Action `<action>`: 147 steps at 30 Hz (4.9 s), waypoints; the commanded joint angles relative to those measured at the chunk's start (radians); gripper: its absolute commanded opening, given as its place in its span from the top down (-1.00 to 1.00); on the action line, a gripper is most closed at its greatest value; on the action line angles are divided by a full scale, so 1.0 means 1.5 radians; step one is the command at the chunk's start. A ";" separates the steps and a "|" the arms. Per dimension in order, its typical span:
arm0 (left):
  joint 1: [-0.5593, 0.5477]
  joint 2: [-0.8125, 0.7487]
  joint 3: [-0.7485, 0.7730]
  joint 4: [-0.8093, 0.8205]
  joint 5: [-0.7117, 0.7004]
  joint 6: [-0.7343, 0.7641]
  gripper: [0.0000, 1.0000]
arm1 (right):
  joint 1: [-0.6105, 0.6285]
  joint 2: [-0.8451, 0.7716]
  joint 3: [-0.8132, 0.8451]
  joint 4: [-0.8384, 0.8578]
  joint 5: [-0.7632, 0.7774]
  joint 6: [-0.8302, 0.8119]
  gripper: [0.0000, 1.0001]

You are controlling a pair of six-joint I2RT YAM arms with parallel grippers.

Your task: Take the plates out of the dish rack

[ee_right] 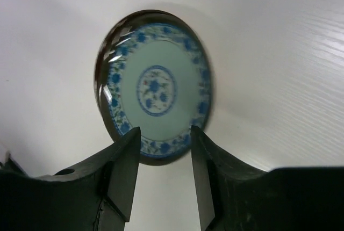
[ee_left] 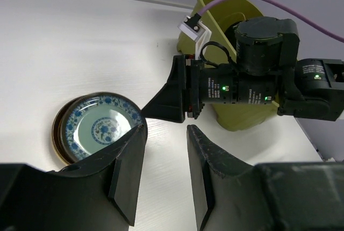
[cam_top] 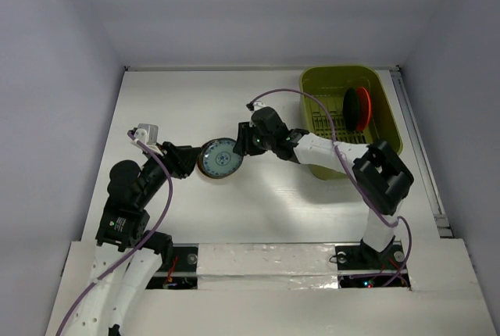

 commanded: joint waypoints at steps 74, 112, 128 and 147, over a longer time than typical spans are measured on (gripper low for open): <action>0.004 0.004 -0.003 0.034 0.008 0.003 0.32 | -0.331 -0.274 0.098 -0.268 0.527 -0.260 1.00; 0.010 0.000 -0.003 0.033 0.008 0.003 0.32 | 0.018 0.017 0.023 0.108 -0.025 -0.015 0.90; 0.010 -0.001 -0.003 0.033 0.007 0.003 0.32 | 0.018 0.039 0.029 0.074 0.033 -0.009 0.40; 0.010 -0.009 -0.002 0.032 0.008 0.003 0.32 | -0.021 -0.190 -0.003 -0.088 0.376 -0.101 1.00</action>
